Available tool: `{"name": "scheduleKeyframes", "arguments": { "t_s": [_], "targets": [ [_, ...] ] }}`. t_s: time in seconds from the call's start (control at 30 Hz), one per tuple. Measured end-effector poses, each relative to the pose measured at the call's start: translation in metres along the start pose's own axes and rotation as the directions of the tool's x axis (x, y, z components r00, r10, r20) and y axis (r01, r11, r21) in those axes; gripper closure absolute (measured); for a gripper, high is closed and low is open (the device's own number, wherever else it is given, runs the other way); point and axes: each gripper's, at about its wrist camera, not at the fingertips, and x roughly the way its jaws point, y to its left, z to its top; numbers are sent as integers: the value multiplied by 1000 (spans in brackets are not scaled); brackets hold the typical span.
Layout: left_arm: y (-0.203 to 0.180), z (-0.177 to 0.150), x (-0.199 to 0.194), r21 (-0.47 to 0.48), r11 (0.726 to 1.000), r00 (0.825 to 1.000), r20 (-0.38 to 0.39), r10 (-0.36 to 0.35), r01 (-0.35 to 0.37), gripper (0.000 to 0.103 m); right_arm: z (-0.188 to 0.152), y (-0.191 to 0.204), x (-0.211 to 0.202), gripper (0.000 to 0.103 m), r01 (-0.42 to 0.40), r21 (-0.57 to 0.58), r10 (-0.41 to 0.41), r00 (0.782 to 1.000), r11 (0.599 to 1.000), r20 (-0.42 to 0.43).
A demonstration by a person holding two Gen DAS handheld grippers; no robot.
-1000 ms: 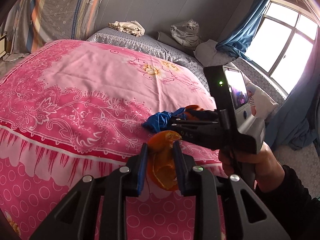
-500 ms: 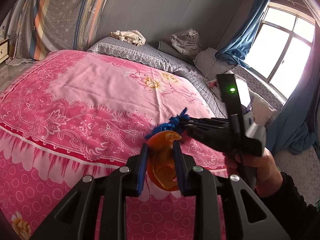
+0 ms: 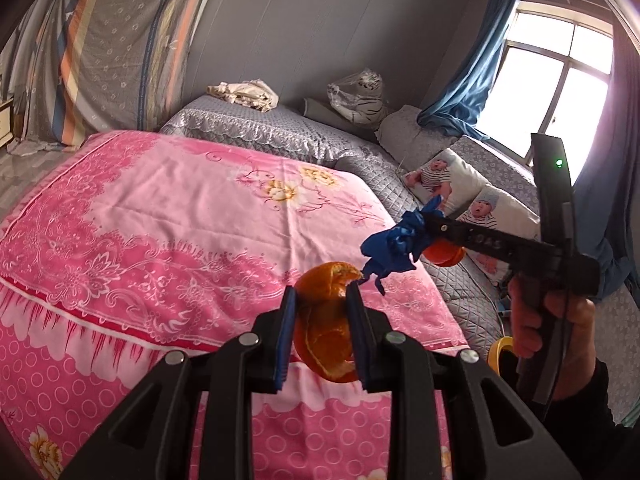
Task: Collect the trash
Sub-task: 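Lift and carry the orange peel and blue bag with both tools over the yellow bin, then open both tools above the yellow bin to drop the items inside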
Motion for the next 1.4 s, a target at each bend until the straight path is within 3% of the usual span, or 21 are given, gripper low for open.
{"name": "scheduleKeyframes", "arguments": {
  "t_s": [0.27, 0.5, 0.83, 1.0, 1.23, 1.4],
  "targets": [
    [-54, 8, 3, 78, 992, 995, 4, -98, 97, 79, -6, -49, -78, 93, 90, 78, -97, 992, 993, 82],
    [-123, 6, 13, 165, 962, 976, -23, -219, 219, 79, -35, -92, -138, 93, 216, 142, -231, 968, 966, 102],
    [-220, -26, 43, 282, 895, 938, -141, -318, 346, 79, -98, -155, -204, 93, 382, 259, -400, 916, 887, 17],
    [-264, -51, 67, 335, 852, 912, -227, -341, 402, 79, -130, -175, -216, 93, 414, 299, -421, 906, 860, -43],
    [-309, -84, 107, 355, 808, 865, -366, -342, 470, 79, -173, -210, -207, 92, 432, 350, -388, 901, 831, -192],
    [-319, -100, 130, 344, 804, 842, -433, -321, 484, 79, -196, -237, -197, 92, 412, 405, -319, 906, 816, -278]
  ]
}}
